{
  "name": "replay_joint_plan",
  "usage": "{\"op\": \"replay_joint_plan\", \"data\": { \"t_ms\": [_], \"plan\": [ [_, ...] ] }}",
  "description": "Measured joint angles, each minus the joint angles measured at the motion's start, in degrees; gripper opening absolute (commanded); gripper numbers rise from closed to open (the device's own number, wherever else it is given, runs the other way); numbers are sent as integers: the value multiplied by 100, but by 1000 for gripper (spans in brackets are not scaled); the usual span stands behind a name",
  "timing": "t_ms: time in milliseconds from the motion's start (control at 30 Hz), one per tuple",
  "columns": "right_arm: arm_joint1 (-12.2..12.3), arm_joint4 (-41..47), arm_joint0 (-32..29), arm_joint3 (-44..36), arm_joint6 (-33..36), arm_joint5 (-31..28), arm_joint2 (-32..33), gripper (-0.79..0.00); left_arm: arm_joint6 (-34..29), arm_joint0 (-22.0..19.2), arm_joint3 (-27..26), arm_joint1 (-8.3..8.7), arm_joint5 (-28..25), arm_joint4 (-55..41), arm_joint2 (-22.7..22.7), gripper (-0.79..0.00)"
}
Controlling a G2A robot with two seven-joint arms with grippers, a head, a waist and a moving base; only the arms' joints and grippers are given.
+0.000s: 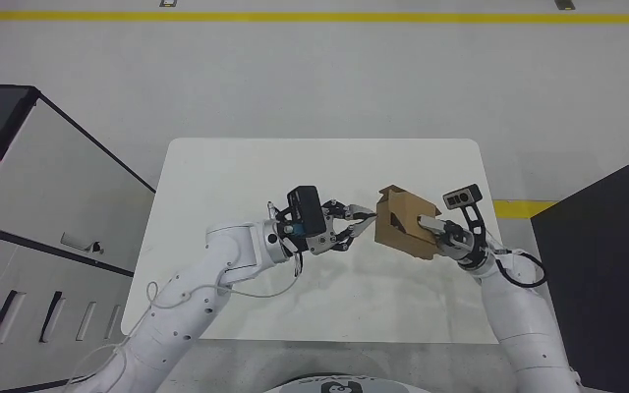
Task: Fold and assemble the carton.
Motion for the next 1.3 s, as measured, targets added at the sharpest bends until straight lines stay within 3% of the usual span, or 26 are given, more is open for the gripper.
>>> {"op": "replay_joint_plan", "data": {
  "t_ms": [200, 533, 1300],
  "plan": [
    [-11, 21, 15, 44, -69, -69, -5, -785, -35, 64, -58, -1, -149, -11, 122, -785],
    [-30, 130, -34, -127, 73, 73, -57, -785, -85, -186, 163, -80, -175, -43, 468, -785],
    [-73, 89, -95, -378, 240, 239, -63, -785, -82, -297, 331, -118, -223, -142, 558, -785]
  ]
}}
